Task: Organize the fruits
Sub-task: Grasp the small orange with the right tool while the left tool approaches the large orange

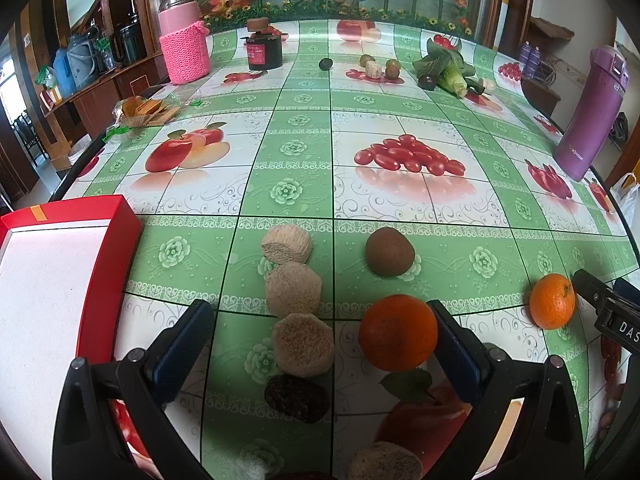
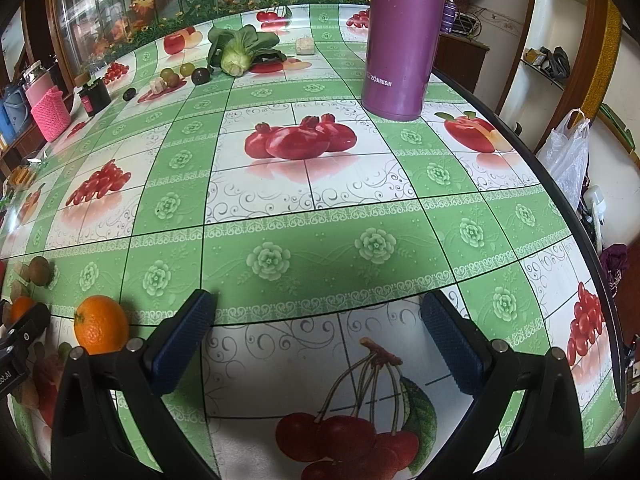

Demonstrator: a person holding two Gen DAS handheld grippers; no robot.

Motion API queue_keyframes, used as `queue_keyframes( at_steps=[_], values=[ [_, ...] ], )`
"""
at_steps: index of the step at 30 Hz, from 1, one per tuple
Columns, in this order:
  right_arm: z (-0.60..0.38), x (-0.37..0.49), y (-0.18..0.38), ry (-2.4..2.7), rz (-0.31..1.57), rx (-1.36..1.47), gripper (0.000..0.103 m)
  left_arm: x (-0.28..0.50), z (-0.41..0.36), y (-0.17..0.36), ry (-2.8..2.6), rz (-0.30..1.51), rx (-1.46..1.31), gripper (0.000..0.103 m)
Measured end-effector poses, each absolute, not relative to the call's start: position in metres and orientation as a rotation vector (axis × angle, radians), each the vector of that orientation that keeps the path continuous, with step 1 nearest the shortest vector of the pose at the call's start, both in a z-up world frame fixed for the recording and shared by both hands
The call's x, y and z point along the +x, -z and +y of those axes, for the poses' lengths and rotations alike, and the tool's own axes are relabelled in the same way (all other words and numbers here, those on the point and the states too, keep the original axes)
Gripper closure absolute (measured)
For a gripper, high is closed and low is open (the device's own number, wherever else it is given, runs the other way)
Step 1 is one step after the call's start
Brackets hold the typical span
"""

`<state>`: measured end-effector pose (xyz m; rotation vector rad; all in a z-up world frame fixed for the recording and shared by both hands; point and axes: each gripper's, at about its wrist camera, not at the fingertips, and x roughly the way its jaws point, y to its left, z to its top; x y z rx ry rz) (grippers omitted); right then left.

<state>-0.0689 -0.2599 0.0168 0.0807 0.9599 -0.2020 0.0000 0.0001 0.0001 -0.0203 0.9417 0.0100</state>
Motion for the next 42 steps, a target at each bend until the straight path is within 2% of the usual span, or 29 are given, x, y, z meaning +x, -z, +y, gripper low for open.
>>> queue_keyframes(
  at_steps=[10, 13, 16, 21, 27, 29, 31, 33, 34, 35, 37, 42],
  values=[
    [-0.258, -0.067, -0.016, 0.207, 0.962, 0.083, 0.0, -0.014, 0.002, -0.006, 0.057, 0.988, -0.004, 0.003],
    [-0.252, -0.07, -0.02, 0.126, 0.976, 0.068, 0.0, -0.047, 0.012, -0.031, 0.102, 0.883, 0.01, 0.004],
    [-0.25, -0.086, -0.03, 0.093, 0.906, 0.109, 0.0, -0.085, 0.033, -0.055, 0.077, 0.778, 0.039, 0.003],
    [-0.228, -0.102, -0.043, -0.045, 0.846, 0.11, 0.0, -0.122, 0.077, -0.061, 0.005, 0.757, 0.025, 0.003],
    [-0.191, -0.092, -0.033, -0.112, 0.91, 0.071, 0.0, -0.129, 0.091, -0.06, -0.031, 0.77, 0.005, 0.005],
    [-0.181, -0.088, -0.027, -0.113, 0.927, 0.043, 0.006, -0.129, 0.089, -0.061, -0.006, 0.765, -0.007, 0.012],
    [-0.175, -0.084, -0.024, -0.111, 0.931, 0.024, 0.025, -0.126, 0.084, -0.062, 0.02, 0.769, -0.001, 0.02],
    [-0.17, -0.079, -0.02, -0.105, 0.95, 0.004, 0.035, -0.122, 0.077, -0.062, 0.042, 0.773, 0.01, 0.031],
    [-0.168, -0.078, -0.02, -0.094, 0.939, -0.018, 0.043, -0.118, 0.07, -0.063, 0.059, 0.774, 0.022, 0.033],
    [-0.167, -0.078, -0.02, -0.096, 0.935, -0.034, 0.047, -0.117, 0.064, -0.064, 0.075, 0.773, 0.032, 0.036],
    [-0.167, -0.079, -0.021, -0.116, 0.922, -0.043, 0.066, -0.111, 0.053, -0.066, 0.11, 0.77, 0.053, 0.039],
    [-0.182, -0.076, -0.022, -0.177, 0.897, 0.043, 0.066, -0.088, 0.023, -0.067, 0.175, 0.795, 0.105, 0.041]
  ],
)
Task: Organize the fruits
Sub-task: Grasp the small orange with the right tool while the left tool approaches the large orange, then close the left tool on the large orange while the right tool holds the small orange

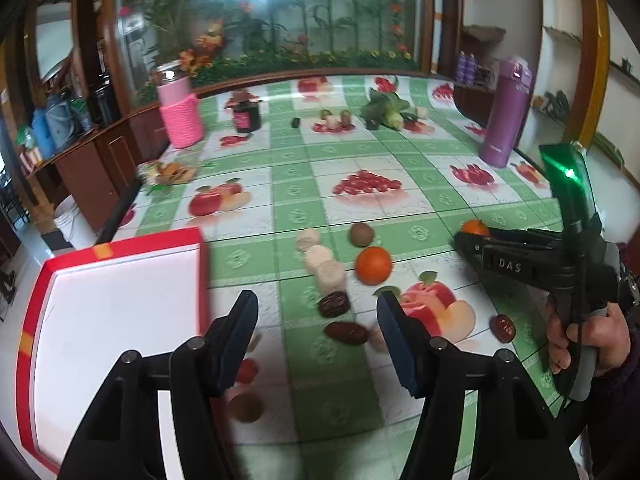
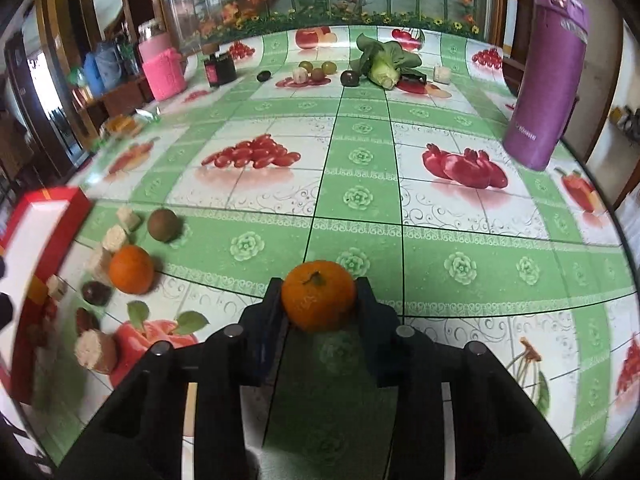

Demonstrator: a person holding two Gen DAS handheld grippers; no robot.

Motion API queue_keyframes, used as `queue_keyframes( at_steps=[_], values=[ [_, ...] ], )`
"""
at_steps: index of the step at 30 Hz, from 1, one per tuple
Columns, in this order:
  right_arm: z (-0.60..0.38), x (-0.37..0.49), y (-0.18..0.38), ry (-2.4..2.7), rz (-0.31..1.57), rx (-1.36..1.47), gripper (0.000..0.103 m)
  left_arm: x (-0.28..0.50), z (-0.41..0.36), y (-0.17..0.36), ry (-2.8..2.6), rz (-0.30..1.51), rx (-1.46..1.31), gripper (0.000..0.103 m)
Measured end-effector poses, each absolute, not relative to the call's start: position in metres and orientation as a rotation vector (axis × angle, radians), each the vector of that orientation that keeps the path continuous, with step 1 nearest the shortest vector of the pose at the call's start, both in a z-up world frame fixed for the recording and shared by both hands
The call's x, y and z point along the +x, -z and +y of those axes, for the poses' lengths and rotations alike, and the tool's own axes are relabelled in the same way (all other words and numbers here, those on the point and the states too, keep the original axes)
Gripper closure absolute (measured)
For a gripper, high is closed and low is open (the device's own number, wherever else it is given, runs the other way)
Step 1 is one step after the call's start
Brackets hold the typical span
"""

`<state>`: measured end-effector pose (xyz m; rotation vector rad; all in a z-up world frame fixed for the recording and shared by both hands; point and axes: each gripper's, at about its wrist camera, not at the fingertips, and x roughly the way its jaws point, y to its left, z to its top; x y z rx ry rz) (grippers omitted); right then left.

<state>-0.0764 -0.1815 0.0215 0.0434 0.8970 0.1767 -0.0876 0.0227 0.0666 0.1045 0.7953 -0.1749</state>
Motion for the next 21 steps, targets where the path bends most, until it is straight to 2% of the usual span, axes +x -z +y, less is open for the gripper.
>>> queue_keyframes(
  at_steps=[4, 10, 12, 21],
  values=[
    [-0.208, -0.072, -0.024, -0.217, 0.891, 0.246, 0.066, -0.065, -0.007, -0.059, 0.23, 0.833, 0.165, 0.05],
    [-0.236, -0.075, -0.031, -0.169, 0.83, 0.405, 0.066, -0.035, -0.036, -0.044, 0.281, 0.877, 0.242, 0.059],
    [-0.239, -0.073, -0.029, -0.166, 0.841, 0.429, 0.066, -0.025, -0.038, -0.037, 0.288, 0.906, 0.24, 0.066],
    [-0.241, -0.069, -0.025, -0.188, 0.879, 0.439, 0.065, -0.023, -0.037, -0.032, 0.294, 0.902, 0.269, 0.067]
  ],
)
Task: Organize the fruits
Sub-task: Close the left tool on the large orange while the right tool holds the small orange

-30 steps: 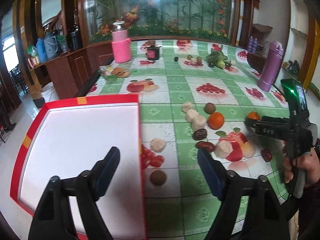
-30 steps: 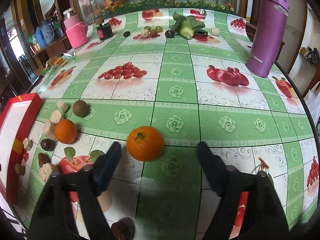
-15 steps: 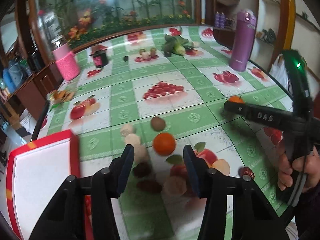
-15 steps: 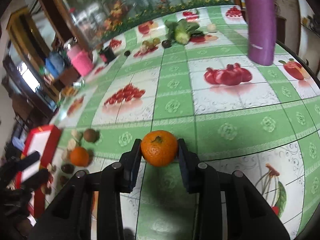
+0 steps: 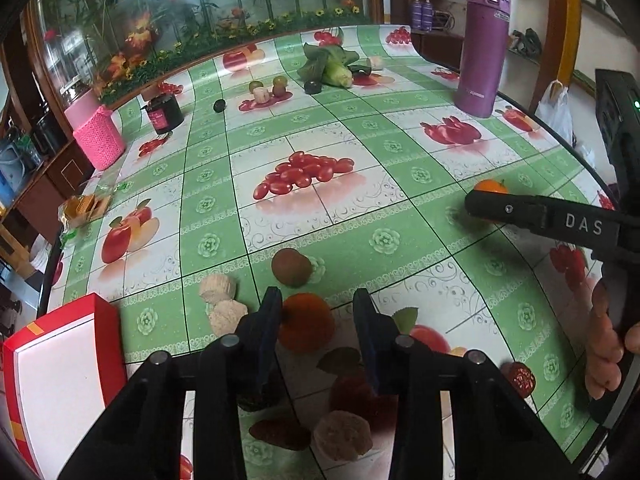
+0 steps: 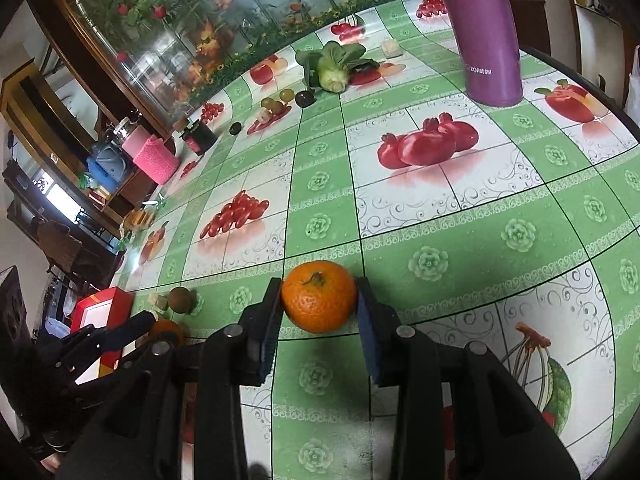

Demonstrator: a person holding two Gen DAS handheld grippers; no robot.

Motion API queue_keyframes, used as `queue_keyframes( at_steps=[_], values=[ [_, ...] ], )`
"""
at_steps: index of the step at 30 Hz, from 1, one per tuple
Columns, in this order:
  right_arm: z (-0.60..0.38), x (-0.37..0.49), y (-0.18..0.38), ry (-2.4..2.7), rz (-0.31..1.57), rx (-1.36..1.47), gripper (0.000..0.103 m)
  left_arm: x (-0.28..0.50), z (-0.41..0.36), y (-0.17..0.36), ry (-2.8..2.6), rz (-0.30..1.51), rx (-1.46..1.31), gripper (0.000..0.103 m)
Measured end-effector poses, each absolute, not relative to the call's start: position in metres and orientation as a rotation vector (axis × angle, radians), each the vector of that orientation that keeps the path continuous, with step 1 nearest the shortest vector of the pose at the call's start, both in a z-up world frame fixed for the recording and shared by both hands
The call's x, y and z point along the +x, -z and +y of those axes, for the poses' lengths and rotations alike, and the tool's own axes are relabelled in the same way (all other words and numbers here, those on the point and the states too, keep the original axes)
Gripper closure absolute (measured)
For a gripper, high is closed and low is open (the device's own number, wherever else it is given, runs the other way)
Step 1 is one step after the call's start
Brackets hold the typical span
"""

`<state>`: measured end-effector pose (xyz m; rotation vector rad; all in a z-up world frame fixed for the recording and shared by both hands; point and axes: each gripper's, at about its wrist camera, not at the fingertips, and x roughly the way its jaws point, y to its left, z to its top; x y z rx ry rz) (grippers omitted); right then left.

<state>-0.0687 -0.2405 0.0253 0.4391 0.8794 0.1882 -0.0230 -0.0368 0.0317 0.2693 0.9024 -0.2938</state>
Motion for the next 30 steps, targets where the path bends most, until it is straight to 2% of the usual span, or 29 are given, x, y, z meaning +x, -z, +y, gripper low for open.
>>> queue_keyframes(
  at_steps=[12, 14, 19, 25, 30],
  values=[
    [-0.239, -0.068, -0.026, -0.181, 0.879, 0.431, 0.065, -0.018, -0.031, -0.021, 0.271, 0.952, 0.258, 0.067],
    [-0.24, -0.068, -0.026, -0.182, 0.88, 0.43, 0.065, -0.015, -0.035, -0.016, 0.263, 0.967, 0.254, 0.071],
    [-0.239, -0.067, -0.024, -0.186, 0.892, 0.43, 0.065, -0.017, -0.039, -0.018, 0.259, 0.946, 0.234, 0.072],
    [-0.237, -0.066, -0.025, -0.181, 0.881, 0.412, 0.065, -0.042, -0.041, -0.055, 0.243, 0.811, 0.204, 0.072],
    [-0.234, -0.068, -0.028, -0.169, 0.853, 0.379, 0.065, -0.089, -0.011, -0.099, 0.211, 0.671, 0.133, 0.072]
  ],
)
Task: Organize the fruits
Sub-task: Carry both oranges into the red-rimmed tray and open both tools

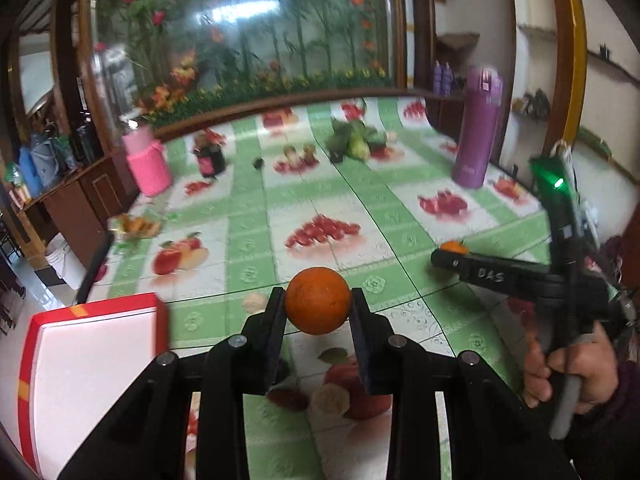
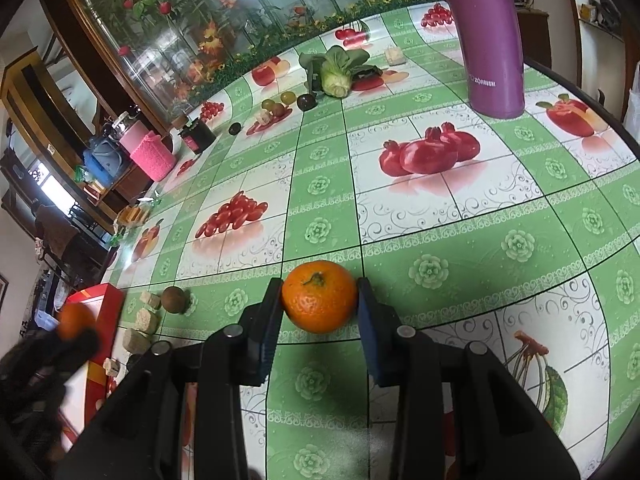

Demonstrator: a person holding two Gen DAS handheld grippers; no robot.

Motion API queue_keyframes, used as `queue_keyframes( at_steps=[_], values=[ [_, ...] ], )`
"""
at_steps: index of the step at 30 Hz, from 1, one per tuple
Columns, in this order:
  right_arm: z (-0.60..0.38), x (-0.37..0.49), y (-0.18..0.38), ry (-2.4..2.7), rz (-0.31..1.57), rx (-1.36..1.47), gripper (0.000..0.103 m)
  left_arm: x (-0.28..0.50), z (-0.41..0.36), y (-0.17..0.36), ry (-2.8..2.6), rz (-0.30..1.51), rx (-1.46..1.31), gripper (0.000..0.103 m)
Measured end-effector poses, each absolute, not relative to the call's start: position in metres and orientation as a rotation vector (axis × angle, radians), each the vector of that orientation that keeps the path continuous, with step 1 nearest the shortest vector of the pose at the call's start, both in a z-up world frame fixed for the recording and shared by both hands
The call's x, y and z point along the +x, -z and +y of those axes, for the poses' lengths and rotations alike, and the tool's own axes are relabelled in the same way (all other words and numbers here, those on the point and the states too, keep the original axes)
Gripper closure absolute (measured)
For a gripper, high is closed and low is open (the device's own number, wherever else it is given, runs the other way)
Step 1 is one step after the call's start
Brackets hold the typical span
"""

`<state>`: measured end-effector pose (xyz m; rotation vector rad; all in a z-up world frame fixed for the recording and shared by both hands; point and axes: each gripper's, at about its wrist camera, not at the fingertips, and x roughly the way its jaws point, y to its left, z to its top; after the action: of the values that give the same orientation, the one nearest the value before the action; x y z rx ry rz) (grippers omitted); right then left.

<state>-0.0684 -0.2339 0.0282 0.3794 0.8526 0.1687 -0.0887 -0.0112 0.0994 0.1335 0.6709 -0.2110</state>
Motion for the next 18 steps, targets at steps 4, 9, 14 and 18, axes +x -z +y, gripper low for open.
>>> queue_keyframes(
  at_steps=[4, 9, 14, 18],
  values=[
    [-0.227, -0.07, -0.032, -0.162, 0.828, 0.338, 0.065, -0.124, 0.043, -0.118, 0.115, 0.622, 0.065, 0.072],
    [-0.209, -0.079, -0.036, -0.202, 0.827, 0.352, 0.065, -0.149, 0.114, -0.12, -0.079, 0.618, 0.034, 0.072],
    [-0.131, -0.1, -0.045, -0.377, 0.854, 0.339, 0.065, -0.156, 0.169, -0.099, -0.244, 0.688, -0.024, 0.072],
    [-0.051, -0.124, -0.06, -0.558, 0.86, 0.26, 0.065, -0.163, 0.188, -0.081, -0.294, 0.72, -0.059, 0.072]
  ],
)
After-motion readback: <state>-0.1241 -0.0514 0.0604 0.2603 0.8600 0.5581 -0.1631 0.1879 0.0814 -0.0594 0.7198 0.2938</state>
